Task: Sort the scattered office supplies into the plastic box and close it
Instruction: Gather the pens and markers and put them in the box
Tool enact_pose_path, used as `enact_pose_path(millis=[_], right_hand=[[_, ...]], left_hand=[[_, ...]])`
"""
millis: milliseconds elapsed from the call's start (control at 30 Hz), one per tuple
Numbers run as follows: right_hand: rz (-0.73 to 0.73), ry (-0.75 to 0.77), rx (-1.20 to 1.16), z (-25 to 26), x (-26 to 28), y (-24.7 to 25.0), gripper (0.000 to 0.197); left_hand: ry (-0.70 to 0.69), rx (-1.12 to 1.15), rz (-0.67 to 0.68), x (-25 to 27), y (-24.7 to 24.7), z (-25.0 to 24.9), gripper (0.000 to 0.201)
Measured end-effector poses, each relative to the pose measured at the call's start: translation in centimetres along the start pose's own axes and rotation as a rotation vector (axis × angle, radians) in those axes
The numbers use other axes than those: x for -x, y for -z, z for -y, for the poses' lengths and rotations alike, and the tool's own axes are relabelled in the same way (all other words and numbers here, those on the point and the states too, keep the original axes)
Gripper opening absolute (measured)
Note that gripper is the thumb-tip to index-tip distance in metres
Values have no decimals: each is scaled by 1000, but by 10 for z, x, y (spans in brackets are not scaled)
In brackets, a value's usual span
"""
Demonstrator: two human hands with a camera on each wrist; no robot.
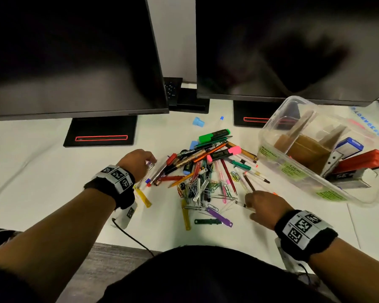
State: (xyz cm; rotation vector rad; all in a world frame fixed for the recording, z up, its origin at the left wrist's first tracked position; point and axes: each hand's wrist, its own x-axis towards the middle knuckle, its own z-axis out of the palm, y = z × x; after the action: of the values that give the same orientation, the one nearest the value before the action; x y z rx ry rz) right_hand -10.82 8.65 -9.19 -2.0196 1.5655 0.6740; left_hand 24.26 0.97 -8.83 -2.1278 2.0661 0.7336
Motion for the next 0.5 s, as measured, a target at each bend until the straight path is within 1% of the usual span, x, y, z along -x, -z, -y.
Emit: enact_pose_path(millis=[33,67,100,133,233,367,433,500], right_hand=[[10,-12,-20,-1,-1,-3,12],[8,-32,-55,-2,-2,-5,14],[-6,-52,-87,-4,-5,-8,24],[-24,-68,-120,-6,-8,-9,27],[-119,-81,-185,-9,-18,-7,20],[-238,-98,-237,-8,-29,-3,10],[-320,-101,-263,-5,-34,-2,18],[-412,-94,-298,-1,-35,0,21]], left_hand=[[19,-4,6,2,0,5,29],[34,-7,12,3,0,10,27],[44,-10,20,5,-1,15,25],[50,-10,27,6,-3,19,23],[62,2,48,11,-10,27,22],[77,10,16,14,-18,31,23],[79,20,6,13,-18,27,23],[54,16,-12,10,-17,20,24]])
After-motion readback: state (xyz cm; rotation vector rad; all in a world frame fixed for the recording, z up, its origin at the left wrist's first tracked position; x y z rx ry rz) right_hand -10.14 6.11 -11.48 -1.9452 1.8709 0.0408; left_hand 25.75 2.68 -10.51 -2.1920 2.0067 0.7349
